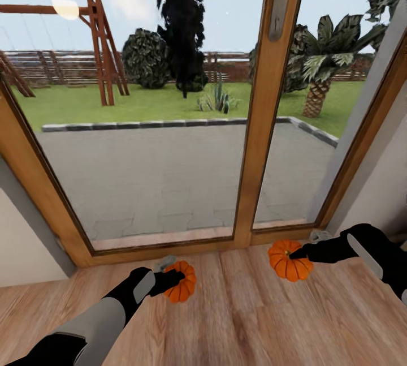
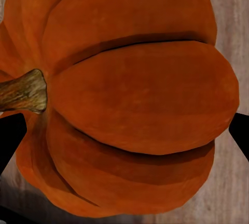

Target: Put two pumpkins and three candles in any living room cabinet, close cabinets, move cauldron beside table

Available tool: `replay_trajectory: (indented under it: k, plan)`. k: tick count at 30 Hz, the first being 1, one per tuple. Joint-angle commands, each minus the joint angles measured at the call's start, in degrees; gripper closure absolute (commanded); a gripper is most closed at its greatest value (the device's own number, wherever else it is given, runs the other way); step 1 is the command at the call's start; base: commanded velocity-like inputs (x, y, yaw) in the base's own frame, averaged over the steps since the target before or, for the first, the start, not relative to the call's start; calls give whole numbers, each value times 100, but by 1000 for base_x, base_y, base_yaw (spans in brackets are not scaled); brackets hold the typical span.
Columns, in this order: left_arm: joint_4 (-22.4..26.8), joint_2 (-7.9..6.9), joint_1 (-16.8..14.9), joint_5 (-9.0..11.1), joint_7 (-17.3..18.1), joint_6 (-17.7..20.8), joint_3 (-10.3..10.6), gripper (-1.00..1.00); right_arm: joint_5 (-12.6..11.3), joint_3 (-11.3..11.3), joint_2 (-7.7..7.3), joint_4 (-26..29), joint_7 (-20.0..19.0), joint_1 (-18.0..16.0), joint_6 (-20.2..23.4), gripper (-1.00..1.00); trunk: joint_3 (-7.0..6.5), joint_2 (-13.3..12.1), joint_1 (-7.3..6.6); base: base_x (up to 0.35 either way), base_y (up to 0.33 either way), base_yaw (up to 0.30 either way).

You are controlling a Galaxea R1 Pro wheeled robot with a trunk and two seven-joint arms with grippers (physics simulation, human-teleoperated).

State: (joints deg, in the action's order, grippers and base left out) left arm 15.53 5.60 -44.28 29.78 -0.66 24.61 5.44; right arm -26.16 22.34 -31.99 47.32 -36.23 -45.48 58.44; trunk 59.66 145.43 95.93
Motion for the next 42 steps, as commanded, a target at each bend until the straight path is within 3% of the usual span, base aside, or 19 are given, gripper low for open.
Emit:
replay_trajectory:
  k: [1,7,11,18,25,28,36,40,42]
  plan:
    - [5,-5,-1,28,-13,17,45,100,38,16,-3,0,-34,-5,6,100,-17,0,-3,0,0,0]
    - [3,-6,-1,23,-15,17,51,100,40,16,-1,-30,-34,-5,9,100,-161,-8,-19,0,0,-125]
    - [-1,-8,-1,16,-18,20,57,100,44,23,11,-96,-34,-5,0,100,-169,-8,-19,0,0,-128]
    - [-14,-25,5,8,-20,26,62,100,37,25,190,-174,-35,-5,-3,100,-171,-8,-19,-143,0,-12]
    - [-15,-24,11,10,-16,26,71,100,6,-20,202,-231,-67,-5,-114,100,-171,-8,-19,-307,0,-2]
    - [-13,-27,19,7,-13,25,71,100,-14,-32,202,-586,-77,-5,-181,100,-177,-8,-19,-312,0,-161]
    - [-6,-145,50,15,-10,16,63,100,-5,-40,201,-820,-44,-5,-484,100,-216,-8,-19,-211,0,-249]
    - [-6,-259,57,28,-18,-5,51,100,-4,-34,203,-1008,-36,-5,-513,100,-325,-13,-29,-12,0,-258]
    - [8,-330,59,37,-3,-24,39,100,-9,-38,293,-1148,-36,-5,-525,100,-379,-16,-34,-2,0,-263]
